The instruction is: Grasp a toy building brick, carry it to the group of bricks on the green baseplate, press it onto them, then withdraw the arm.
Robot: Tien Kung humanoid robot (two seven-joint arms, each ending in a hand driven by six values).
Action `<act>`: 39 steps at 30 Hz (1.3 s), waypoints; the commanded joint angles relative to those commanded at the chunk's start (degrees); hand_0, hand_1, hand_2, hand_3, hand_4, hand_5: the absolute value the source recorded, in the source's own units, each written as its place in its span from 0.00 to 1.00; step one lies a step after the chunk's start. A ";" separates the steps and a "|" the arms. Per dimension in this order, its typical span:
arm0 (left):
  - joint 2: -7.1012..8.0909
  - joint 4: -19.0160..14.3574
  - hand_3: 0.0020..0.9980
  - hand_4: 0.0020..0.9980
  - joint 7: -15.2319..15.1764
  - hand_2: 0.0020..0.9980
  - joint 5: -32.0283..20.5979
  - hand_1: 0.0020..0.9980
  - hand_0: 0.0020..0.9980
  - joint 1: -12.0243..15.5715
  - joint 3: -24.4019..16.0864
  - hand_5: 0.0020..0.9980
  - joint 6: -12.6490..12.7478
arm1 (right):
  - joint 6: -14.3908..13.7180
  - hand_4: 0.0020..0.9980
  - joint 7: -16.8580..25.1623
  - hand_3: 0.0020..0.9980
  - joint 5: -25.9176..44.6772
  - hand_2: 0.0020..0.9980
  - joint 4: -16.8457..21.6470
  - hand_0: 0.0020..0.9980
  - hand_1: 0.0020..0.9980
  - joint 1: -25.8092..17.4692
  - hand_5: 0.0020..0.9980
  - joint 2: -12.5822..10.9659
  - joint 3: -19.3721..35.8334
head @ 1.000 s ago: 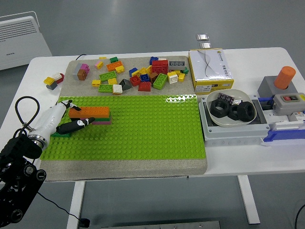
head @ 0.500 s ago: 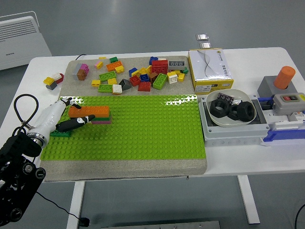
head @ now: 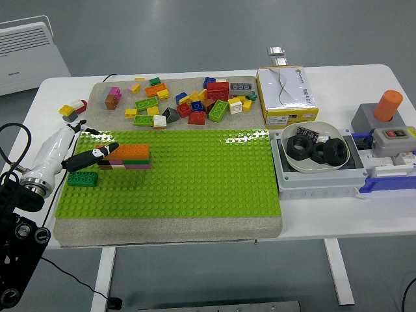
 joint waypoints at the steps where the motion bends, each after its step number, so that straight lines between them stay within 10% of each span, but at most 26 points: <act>1: 0.09 -0.54 0.62 0.91 -0.44 0.91 -0.11 0.93 0.93 0.34 -0.72 0.42 0.26 | 0.09 0.93 0.10 0.77 0.07 0.70 0.00 0.69 0.67 -0.01 1.00 0.09 -0.13; 19: -0.63 -0.99 0.63 0.80 -4.92 0.80 -2.25 0.82 0.85 3.23 -5.32 0.26 3.47 | -0.51 0.92 0.28 0.77 7.87 0.70 0.00 0.68 0.67 0.31 1.00 0.46 -9.48; 36: -1.33 0.45 0.64 0.80 -4.61 0.82 -0.43 0.83 0.85 3.27 -6.75 0.26 2.89 | -0.16 0.92 0.09 0.77 5.40 0.70 0.00 0.68 0.67 0.25 1.00 0.70 -6.93; 39: -1.40 0.34 0.70 0.89 -4.91 0.83 -0.33 0.83 0.86 3.77 -8.40 0.40 2.78 | -0.11 0.92 0.10 0.77 6.03 0.70 0.00 0.68 0.67 0.23 1.00 0.71 -7.68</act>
